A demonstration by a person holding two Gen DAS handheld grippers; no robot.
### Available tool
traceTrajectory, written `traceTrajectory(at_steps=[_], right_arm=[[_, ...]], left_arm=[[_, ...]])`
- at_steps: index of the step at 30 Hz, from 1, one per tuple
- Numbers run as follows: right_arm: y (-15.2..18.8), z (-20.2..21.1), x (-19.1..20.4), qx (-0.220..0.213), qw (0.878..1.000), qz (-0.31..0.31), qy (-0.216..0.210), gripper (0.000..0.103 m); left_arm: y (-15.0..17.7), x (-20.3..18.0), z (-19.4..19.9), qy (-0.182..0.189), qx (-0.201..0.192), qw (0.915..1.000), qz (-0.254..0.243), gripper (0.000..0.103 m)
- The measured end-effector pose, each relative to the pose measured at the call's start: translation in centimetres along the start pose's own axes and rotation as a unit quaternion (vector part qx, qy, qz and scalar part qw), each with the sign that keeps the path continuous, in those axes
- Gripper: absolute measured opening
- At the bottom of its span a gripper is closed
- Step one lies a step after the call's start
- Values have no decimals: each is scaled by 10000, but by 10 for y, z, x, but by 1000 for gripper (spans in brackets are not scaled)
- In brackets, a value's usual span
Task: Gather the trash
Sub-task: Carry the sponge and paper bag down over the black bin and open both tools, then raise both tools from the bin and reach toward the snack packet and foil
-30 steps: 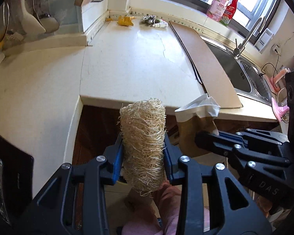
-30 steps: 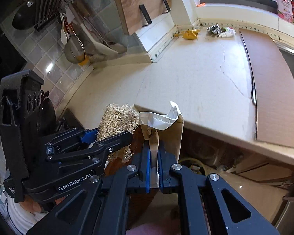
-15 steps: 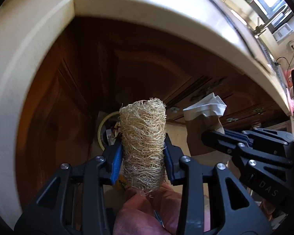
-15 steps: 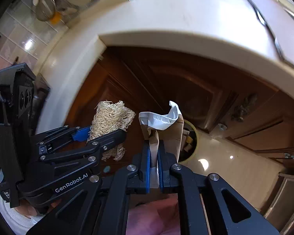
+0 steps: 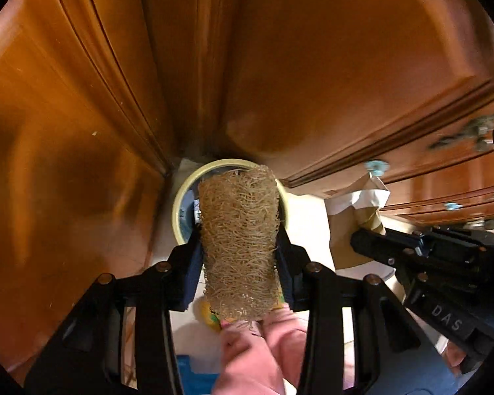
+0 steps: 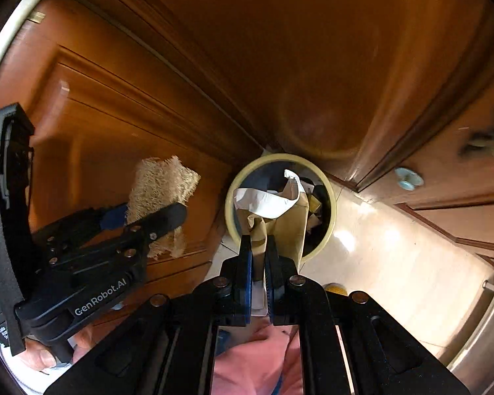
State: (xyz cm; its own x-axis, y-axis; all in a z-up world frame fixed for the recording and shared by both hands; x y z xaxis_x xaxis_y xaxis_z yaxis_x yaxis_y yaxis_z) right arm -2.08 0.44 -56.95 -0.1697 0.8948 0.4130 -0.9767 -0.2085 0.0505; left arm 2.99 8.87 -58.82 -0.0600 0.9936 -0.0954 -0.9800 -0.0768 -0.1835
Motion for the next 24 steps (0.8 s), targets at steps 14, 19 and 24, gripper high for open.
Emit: traceTrajectory(at_steps=[14, 19, 24], right_arm=[[-28, -49, -2, 70, 9998, 191, -78, 37], [-28, -35, 0, 42, 9997, 244, -87, 37], [-27, -10, 6, -94, 9993, 367, -55, 37]], left_arm=[[-2, 26, -43, -333, 301, 9990, 1, 76], [-2, 21, -28, -321, 214, 9993, -3, 79], [-4, 7, 2, -199, 115, 9997, -75, 79]])
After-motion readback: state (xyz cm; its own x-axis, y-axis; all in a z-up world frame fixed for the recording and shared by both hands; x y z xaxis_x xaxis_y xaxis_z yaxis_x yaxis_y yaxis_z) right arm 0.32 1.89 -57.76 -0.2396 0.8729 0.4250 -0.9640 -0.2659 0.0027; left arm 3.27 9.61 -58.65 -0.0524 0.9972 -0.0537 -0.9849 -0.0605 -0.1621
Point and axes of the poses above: each gripper's, at about its wrist camera, not at the fingertips, and z roughly against the way its jaws point, x to its left, y to its underside, the point moved 10 cm from there along -z, roughly the way its jaws point, and after that the axes turned 6 degrees about -z, right-handed, at the moved point
